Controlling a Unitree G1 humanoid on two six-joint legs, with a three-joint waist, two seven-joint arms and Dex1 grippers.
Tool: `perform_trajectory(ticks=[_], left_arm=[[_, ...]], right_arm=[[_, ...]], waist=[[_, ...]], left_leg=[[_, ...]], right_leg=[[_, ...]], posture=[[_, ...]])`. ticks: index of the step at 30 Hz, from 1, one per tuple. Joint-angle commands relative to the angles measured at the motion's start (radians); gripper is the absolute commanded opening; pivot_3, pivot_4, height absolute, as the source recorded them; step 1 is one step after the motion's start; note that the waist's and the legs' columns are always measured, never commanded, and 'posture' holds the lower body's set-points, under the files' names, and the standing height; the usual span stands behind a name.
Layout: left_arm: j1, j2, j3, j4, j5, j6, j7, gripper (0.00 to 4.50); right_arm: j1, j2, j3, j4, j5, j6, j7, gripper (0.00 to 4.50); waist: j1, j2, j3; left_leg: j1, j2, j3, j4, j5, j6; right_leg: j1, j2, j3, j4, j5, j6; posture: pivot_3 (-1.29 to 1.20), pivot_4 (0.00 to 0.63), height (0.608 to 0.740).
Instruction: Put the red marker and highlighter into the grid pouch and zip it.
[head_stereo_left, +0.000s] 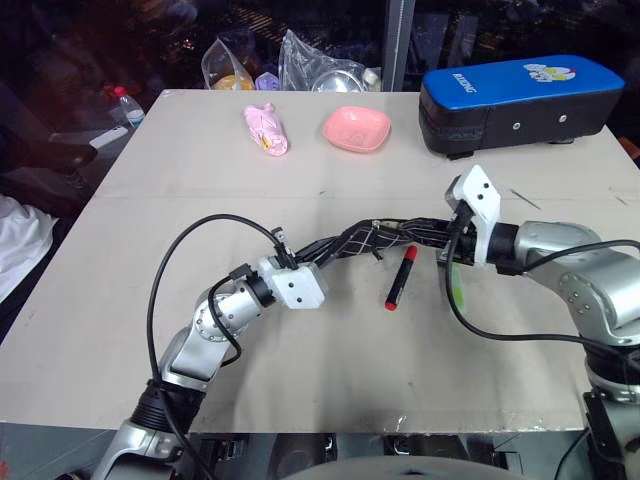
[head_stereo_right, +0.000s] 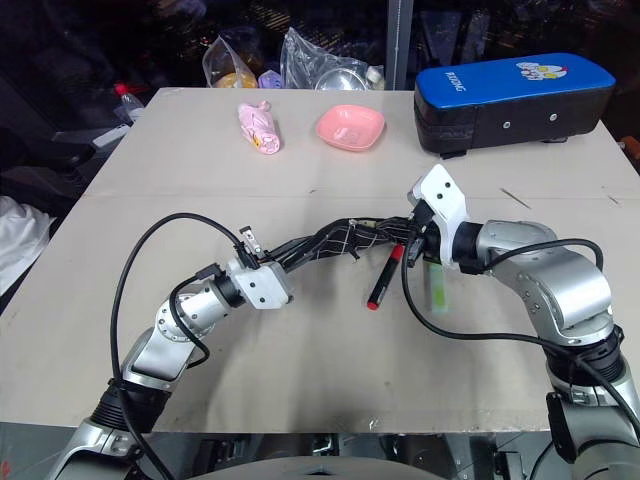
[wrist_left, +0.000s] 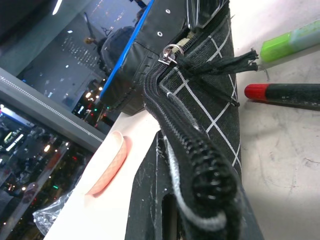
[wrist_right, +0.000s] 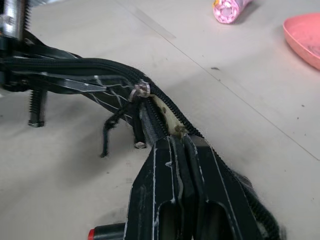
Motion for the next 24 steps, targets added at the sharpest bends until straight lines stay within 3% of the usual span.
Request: perform_trajectory(ticks=[1,5,10,17,21,24], left_arm=[[-0.010,0.007,0.000,-0.035,0.003,-0.030,-0.001,0.00],[-0.014,0.019,-0.015,-0.030,0.026,-0.064,-0.012,0.00],[-0.020,0.010,-0.024,-0.024,0.025,-0.069,-0.011,0.00],[-0.036,0.007,-0.034,-0.015,0.017,-0.068,-0.013,0.00],[-0.040,0.005,-0.035,-0.015,0.016,-0.064,-0.012,0.00],[-0.037,0.006,-0.032,-0.018,0.016,-0.059,-0.010,0.00]], right_arm=[[-0.032,0.004,0.017,-0.001,-0.002,0.017,-0.022,0.07],[-0.045,-0.007,0.046,0.005,-0.003,0.060,-0.035,0.07],[-0.072,-0.087,0.192,-0.004,-0.119,-0.047,0.008,0.07],[-0.177,-0.121,0.430,0.063,-0.419,-0.478,0.106,0.07],[-0.224,-0.105,0.480,0.141,-0.545,-0.679,0.142,0.07],[-0.240,-0.080,0.477,0.176,-0.587,-0.736,0.168,0.96]], waist=[[0.000,0.000,0.000],[0.000,0.000,0.000],[-0.001,0.000,0.000],[-0.002,0.000,0.000],[0.000,0.000,0.000],[0.000,0.000,0.000]], left_leg=[[0.000,0.000,0.000,0.000,0.000,0.000],[0.000,0.000,0.000,0.000,0.000,0.000],[0.000,0.000,0.000,0.000,0.000,0.000],[0.000,0.000,0.000,0.000,0.000,0.000],[0.000,0.000,0.002,0.000,0.000,0.000],[0.000,0.000,0.002,0.000,0.000,0.000]], right_leg=[[0.000,0.000,0.000,0.000,0.000,0.000],[0.000,0.000,0.000,0.000,0.000,0.000],[-0.001,0.000,0.000,0.000,0.000,0.000],[-0.001,0.000,0.000,0.000,0.000,0.000],[-0.002,0.000,0.000,0.000,0.000,0.000],[-0.002,0.000,0.000,0.000,0.000,0.000]], posture=[[0.00,0.150,0.740],[0.00,0.150,0.740],[0.00,0.150,0.740],[0.00,0.150,0.740],[0.00,0.150,0.740],[0.00,0.150,0.740]])
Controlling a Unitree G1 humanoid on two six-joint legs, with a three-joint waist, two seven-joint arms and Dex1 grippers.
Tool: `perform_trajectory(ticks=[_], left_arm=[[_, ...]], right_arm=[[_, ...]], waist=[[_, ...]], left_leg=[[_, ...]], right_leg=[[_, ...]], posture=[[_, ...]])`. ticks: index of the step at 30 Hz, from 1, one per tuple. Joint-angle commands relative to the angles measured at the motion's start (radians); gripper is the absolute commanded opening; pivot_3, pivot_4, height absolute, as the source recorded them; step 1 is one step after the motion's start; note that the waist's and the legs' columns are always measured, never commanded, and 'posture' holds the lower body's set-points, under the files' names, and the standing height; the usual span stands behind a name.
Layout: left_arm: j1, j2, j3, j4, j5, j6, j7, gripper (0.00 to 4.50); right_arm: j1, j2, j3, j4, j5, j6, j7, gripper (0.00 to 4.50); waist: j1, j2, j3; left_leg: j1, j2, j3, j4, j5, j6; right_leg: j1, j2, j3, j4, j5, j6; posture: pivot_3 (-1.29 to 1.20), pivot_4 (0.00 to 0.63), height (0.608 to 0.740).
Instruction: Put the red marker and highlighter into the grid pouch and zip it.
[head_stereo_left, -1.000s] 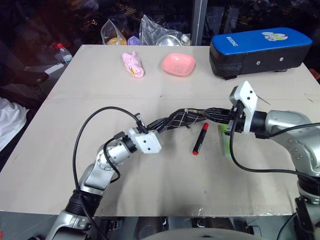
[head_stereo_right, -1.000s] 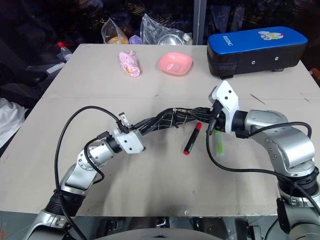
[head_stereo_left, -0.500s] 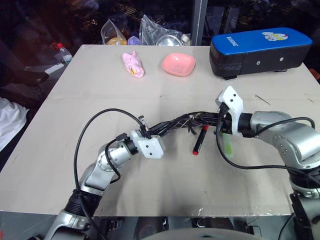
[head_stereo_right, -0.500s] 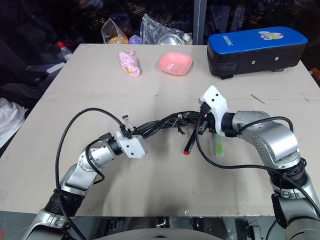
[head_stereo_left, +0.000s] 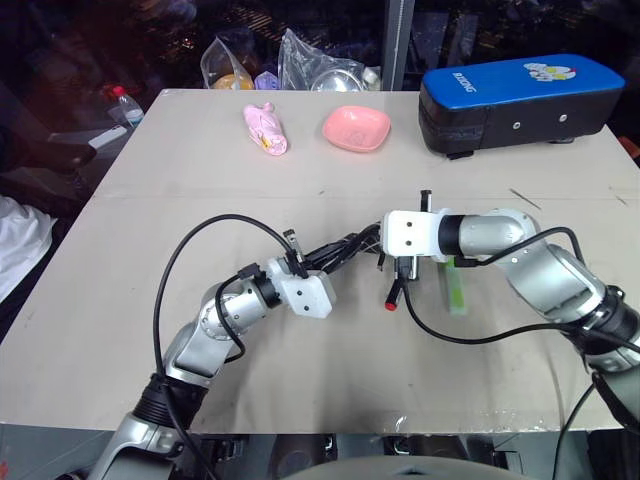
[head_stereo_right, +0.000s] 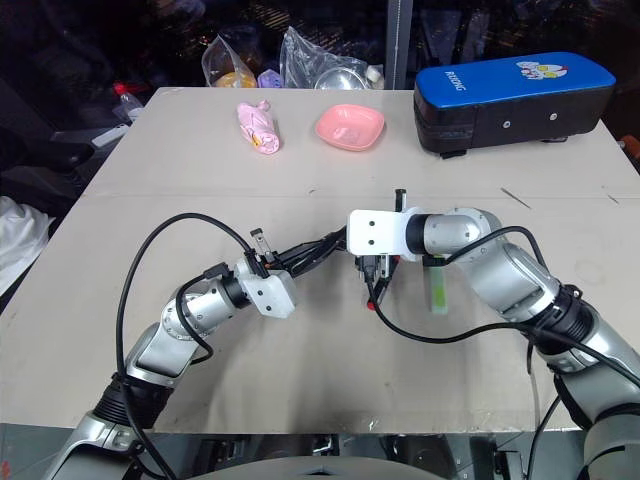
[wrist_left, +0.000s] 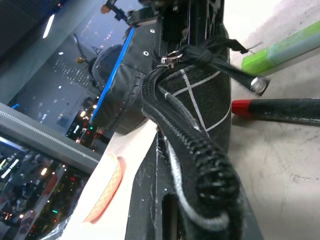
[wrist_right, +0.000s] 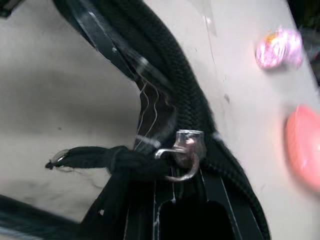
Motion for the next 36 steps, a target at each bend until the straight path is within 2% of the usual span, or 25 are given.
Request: perform_trajectory(ticks=[1,3,8,19,25,30,33,36], left_arm=[[-0.005,-0.005,0.007,-0.022,-0.011,-0.002,0.006,0.00],[0.001,-0.004,0.009,-0.027,-0.010,0.004,0.008,0.00],[0.005,-0.003,0.012,-0.032,-0.008,0.015,0.012,0.00],[0.009,-0.006,0.013,-0.040,0.004,0.037,0.020,0.00],[0.019,-0.004,0.035,-0.034,-0.004,0.050,0.038,0.00],[0.017,-0.006,0.064,-0.016,-0.029,0.054,0.046,0.00],[0.016,-0.009,0.069,-0.013,-0.035,0.055,0.048,0.00],[0.013,-0.021,0.074,0.000,-0.048,0.064,0.052,0.00]], right_arm=[[-0.037,0.026,-0.008,0.005,-0.048,-0.095,0.045,1.69],[-0.040,0.026,-0.010,0.027,-0.074,-0.119,0.068,2.34],[-0.035,0.049,-0.032,0.058,-0.105,-0.154,0.094,4.48],[-0.034,0.107,-0.079,0.101,-0.169,-0.187,0.058,4.48],[-0.022,0.141,-0.218,0.062,-0.066,-0.103,0.043,4.48],[0.129,0.108,-0.461,-0.161,0.227,0.260,0.098,4.48],[0.196,0.089,-0.521,-0.239,0.286,0.364,0.064,4.48],[0.336,0.093,-0.613,-0.344,0.324,0.543,-0.035,4.48]], waist=[[0.000,0.000,0.000],[0.001,0.000,0.000],[0.000,0.000,0.000],[0.000,0.000,0.000],[0.001,0.000,0.000],[0.013,0.000,0.000],[0.013,0.000,0.000],[0.009,0.000,0.000]], left_leg=[[0.000,0.000,0.000,0.000,0.000,0.000],[0.000,0.000,0.000,0.000,0.000,0.000],[0.000,0.000,0.000,0.000,0.000,0.000],[0.000,0.000,0.001,0.000,0.000,0.000],[0.000,0.000,0.001,0.000,0.000,0.000],[-0.001,0.001,0.000,0.000,0.000,0.000],[0.000,0.000,0.000,0.000,0.000,0.000],[0.000,0.001,-0.001,0.000,0.000,0.000]], right_leg=[[0.000,0.000,0.000,0.000,0.000,0.000],[0.000,0.000,0.000,0.000,0.000,0.000],[0.000,0.000,0.000,0.000,0.000,0.000],[0.000,0.000,0.000,0.000,0.000,0.000],[0.000,0.000,0.000,0.000,0.000,0.000],[0.000,0.000,-0.001,0.000,0.000,0.000],[0.000,0.000,0.000,0.000,0.000,0.000],[0.000,0.000,0.000,0.001,0.000,0.000]], posture=[[0.00,0.150,0.740],[0.00,0.150,0.740],[0.00,0.150,0.740],[0.00,0.150,0.740],[0.00,0.150,0.740],[0.00,0.150,0.740],[0.00,0.150,0.740],[0.00,0.150,0.740]])
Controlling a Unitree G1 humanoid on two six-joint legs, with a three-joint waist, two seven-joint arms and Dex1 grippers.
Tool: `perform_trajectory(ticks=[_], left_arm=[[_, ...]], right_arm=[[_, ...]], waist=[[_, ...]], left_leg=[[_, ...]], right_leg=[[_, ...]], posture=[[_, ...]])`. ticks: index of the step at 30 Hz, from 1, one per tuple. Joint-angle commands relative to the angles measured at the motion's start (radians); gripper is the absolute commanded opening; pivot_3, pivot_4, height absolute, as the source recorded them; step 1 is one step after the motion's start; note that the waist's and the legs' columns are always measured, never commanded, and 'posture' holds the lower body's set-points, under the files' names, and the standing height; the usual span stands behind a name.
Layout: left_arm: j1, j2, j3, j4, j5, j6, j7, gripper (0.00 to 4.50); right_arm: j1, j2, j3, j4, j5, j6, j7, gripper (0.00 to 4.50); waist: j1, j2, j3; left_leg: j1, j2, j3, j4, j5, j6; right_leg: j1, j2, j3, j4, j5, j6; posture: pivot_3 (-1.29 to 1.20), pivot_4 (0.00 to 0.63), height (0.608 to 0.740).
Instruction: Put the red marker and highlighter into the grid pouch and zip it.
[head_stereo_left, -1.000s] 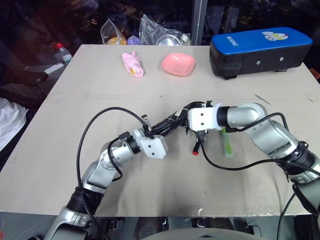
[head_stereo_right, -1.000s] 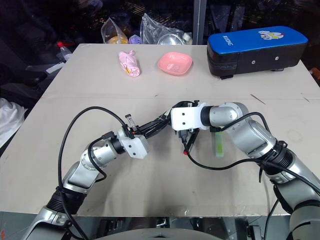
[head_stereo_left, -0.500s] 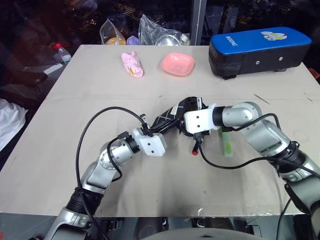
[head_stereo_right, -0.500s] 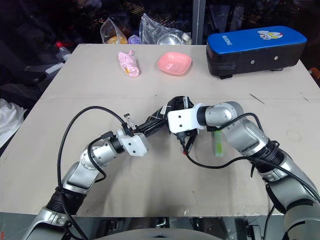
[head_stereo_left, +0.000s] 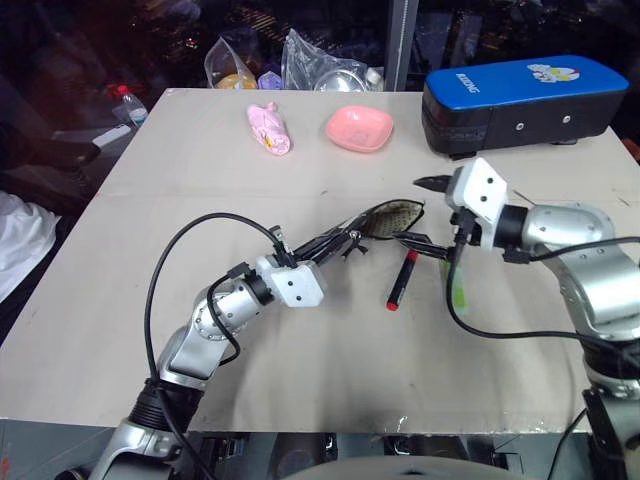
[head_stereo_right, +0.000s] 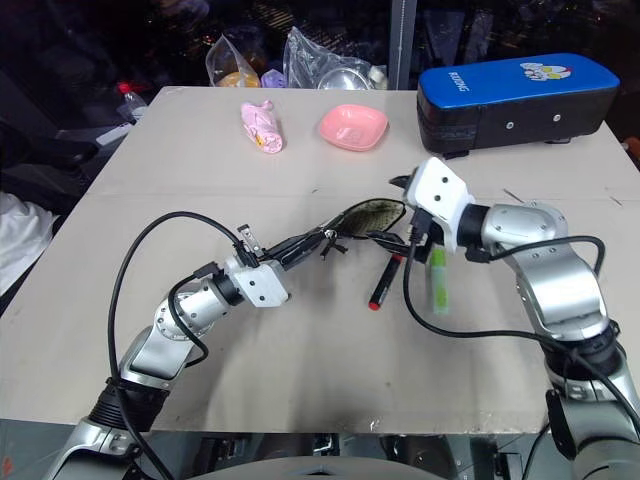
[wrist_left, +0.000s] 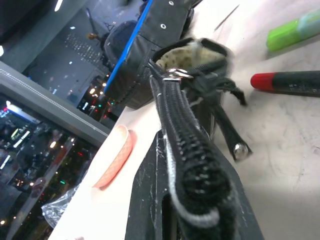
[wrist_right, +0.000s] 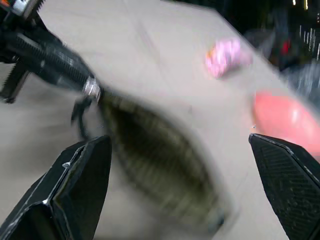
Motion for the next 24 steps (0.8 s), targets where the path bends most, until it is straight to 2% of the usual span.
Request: perform_trajectory(ticks=[1,5,11,17,21,24], left_arm=[[-0.009,-0.011,0.028,0.000,-0.036,0.004,0.019,0.00],[-0.015,-0.017,0.029,0.015,-0.046,0.003,0.018,0.00],[-0.025,-0.021,0.031,0.034,-0.049,-0.005,0.016,0.00],[-0.028,-0.029,0.024,0.047,-0.045,-0.015,0.016,0.00],[-0.036,-0.031,0.022,0.056,-0.046,-0.021,0.012,0.00],[-0.044,-0.030,0.023,0.068,-0.048,-0.030,0.008,0.00]], right_arm=[[0.110,-0.003,-0.104,-0.137,0.053,0.187,-0.103,4.48],[0.273,0.024,-0.140,-0.255,0.036,0.384,-0.248,4.48],[0.423,0.166,-0.112,-0.383,0.009,0.528,-0.460,4.48],[0.540,0.318,-0.027,-0.355,-0.052,0.456,-0.633,4.48],[0.576,0.318,0.012,-0.309,-0.086,0.380,-0.671,4.48],[0.580,0.296,0.003,-0.299,-0.090,0.361,-0.668,3.17]], waist=[[-0.001,0.000,0.000],[-0.005,0.000,0.000],[-0.011,-0.001,-0.001],[-0.011,-0.001,-0.001],[-0.011,-0.002,-0.001],[-0.011,-0.002,-0.001]], left_leg=[[0.000,0.000,-0.001,0.000,0.000,0.000],[-0.001,0.000,-0.002,0.000,0.000,0.000],[0.000,-0.001,-0.004,-0.001,0.001,-0.001],[-0.001,-0.001,-0.006,-0.001,0.001,-0.002],[-0.001,-0.002,-0.005,-0.001,0.001,-0.002],[0.000,-0.002,-0.005,-0.001,0.001,-0.002]], right_leg=[[0.000,0.000,0.000,0.000,0.000,0.000],[0.000,0.000,0.002,0.000,0.000,0.000],[0.000,0.001,0.002,0.000,0.000,0.000],[0.001,0.001,0.001,0.000,0.000,0.000],[0.001,0.001,-0.001,0.000,0.000,0.000],[0.001,0.001,-0.002,0.000,0.000,0.000]], posture=[[0.00,0.150,0.740],[0.00,0.150,0.740],[0.00,0.150,0.740],[0.00,0.150,0.740],[0.00,0.150,0.740],[0.00,0.150,0.740]])
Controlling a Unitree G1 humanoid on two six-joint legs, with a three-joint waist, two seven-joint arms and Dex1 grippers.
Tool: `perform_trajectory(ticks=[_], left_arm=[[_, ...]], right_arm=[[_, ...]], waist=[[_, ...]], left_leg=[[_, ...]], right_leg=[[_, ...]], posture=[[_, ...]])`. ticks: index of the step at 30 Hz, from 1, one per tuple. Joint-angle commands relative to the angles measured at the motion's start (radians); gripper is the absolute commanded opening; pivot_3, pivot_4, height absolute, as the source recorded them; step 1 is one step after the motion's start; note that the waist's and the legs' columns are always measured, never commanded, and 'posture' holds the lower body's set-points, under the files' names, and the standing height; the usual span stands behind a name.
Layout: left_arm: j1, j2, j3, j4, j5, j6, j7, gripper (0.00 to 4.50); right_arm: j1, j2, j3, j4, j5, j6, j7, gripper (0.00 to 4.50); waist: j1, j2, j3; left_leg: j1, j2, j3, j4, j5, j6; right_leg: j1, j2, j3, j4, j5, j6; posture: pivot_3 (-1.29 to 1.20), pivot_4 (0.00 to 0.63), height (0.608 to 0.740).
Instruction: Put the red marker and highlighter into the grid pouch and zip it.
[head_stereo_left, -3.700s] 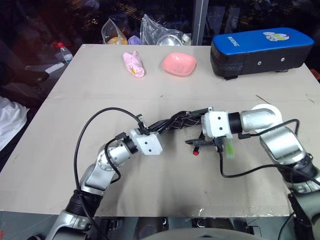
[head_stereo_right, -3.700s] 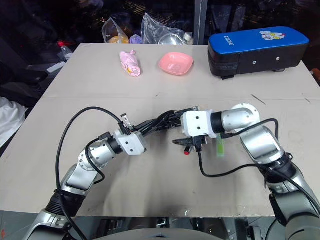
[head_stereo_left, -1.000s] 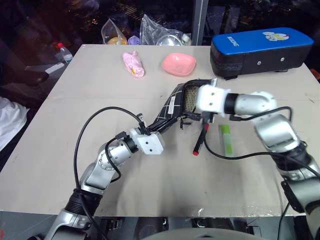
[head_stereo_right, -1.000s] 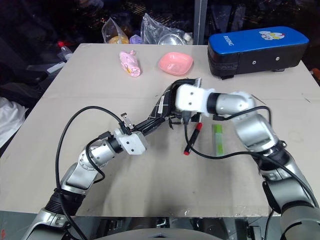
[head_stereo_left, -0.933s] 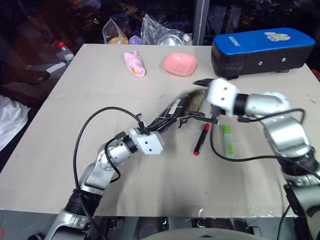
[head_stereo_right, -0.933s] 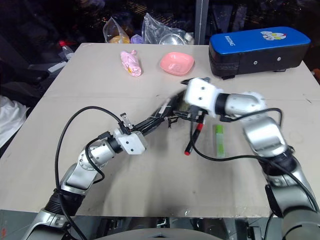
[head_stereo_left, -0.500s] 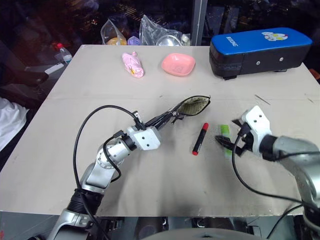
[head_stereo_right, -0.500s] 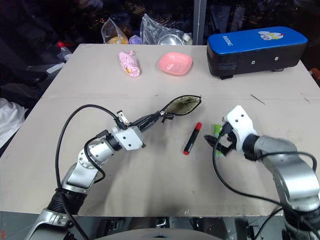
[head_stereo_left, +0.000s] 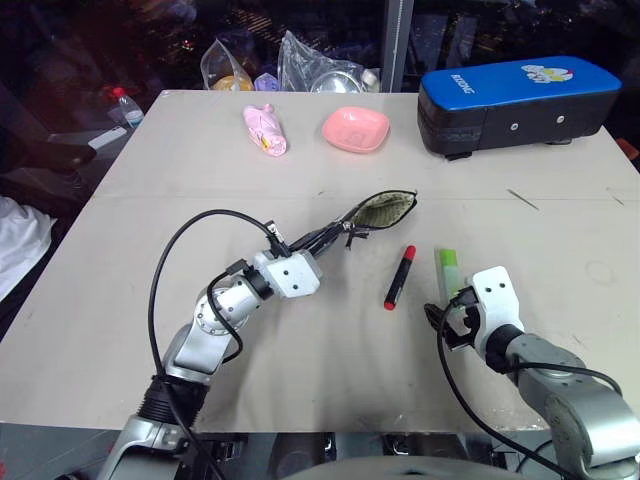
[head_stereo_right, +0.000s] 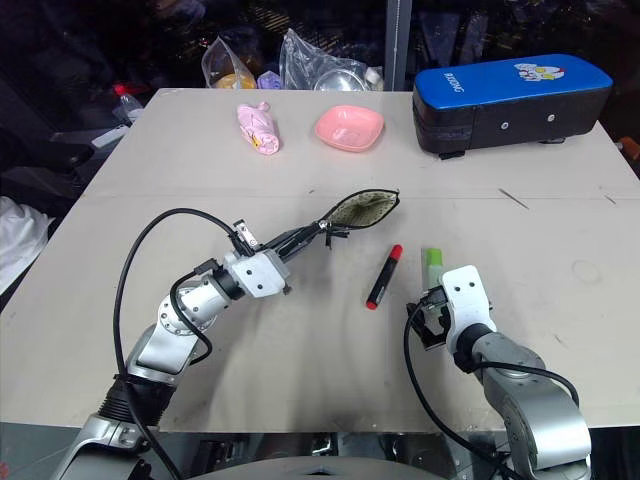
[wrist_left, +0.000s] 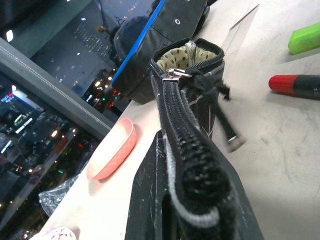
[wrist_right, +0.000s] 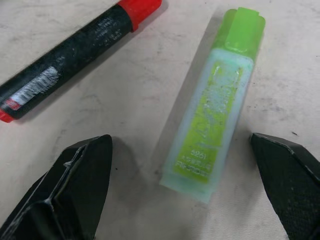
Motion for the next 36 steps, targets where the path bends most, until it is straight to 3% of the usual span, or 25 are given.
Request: perform_trajectory(ticks=[1,4,6,9,12,17,24,36], left_arm=[[-0.020,-0.001,0.006,-0.003,-0.024,-0.028,0.001,0.00],[-0.024,-0.001,0.006,0.004,-0.038,-0.033,-0.008,0.00],[-0.026,-0.001,-0.002,0.007,-0.068,-0.035,-0.036,0.00],[-0.032,-0.002,-0.011,0.011,-0.089,-0.034,-0.062,0.00],[-0.043,-0.008,-0.016,0.012,-0.092,-0.030,-0.073,0.00],[-0.055,-0.010,-0.020,0.018,-0.088,-0.027,-0.074,0.00],[-0.051,0.004,-0.028,0.007,-0.086,-0.036,-0.094,0.00],[-0.068,0.026,-0.037,0.010,-0.065,-0.051,-0.114,0.00]], right_arm=[[0.002,-0.030,-0.019,0.003,-0.012,-0.026,-0.006,2.71],[-0.015,-0.078,-0.067,-0.003,0.006,0.004,0.023,1.32],[-0.032,-0.181,-0.128,0.002,0.029,0.007,0.099,0.72],[-0.071,-0.356,-0.176,0.055,0.021,-0.113,0.210,0.73],[-0.116,-0.596,-0.167,0.142,-0.034,-0.396,0.386,0.73],[-0.254,-0.763,-0.147,0.278,-0.065,-0.753,0.558,0.73],[-0.447,-0.796,-0.015,0.430,-0.166,-1.003,0.660,0.73],[-0.664,-0.648,0.188,0.537,-0.308,-1.162,0.721,0.73]], waist=[[0.000,0.000,0.000],[0.003,0.000,0.000],[0.005,0.000,0.000],[0.003,0.000,0.000],[-0.002,0.004,0.002],[-0.002,0.003,0.003],[0.002,0.003,0.003],[-0.001,0.003,0.003]], left_leg=[[0.000,0.000,0.000,0.000,0.000,0.000],[0.000,0.000,0.000,0.000,0.000,0.000],[0.000,0.000,0.000,0.001,0.000,0.000],[0.000,-0.001,0.000,0.000,0.000,0.000],[0.000,-0.002,0.000,0.000,0.000,0.000],[0.000,0.000,-0.002,-0.001,0.001,-0.001],[0.000,0.000,0.000,0.000,0.001,-0.001],[0.001,0.000,0.002,0.001,0.001,-0.002]], right_leg=[[0.000,0.000,0.000,0.000,0.000,0.000],[0.000,0.000,0.000,0.000,0.000,0.000],[0.000,-0.001,0.000,0.000,0.000,0.000],[0.001,-0.001,0.000,-0.001,0.000,0.000],[0.000,0.000,0.000,-0.001,0.000,0.000],[0.000,0.003,0.003,-0.001,0.000,0.000],[0.001,0.002,0.003,-0.002,0.000,0.000],[0.000,0.002,0.002,-0.001,0.000,0.000]], posture=[[0.00,0.150,0.740],[0.00,0.150,0.740],[0.00,0.150,0.740],[0.00,0.150,0.740],[0.00,0.150,0.740],[0.00,0.150,0.740],[0.00,0.150,0.740],[0.00,0.150,0.740]])
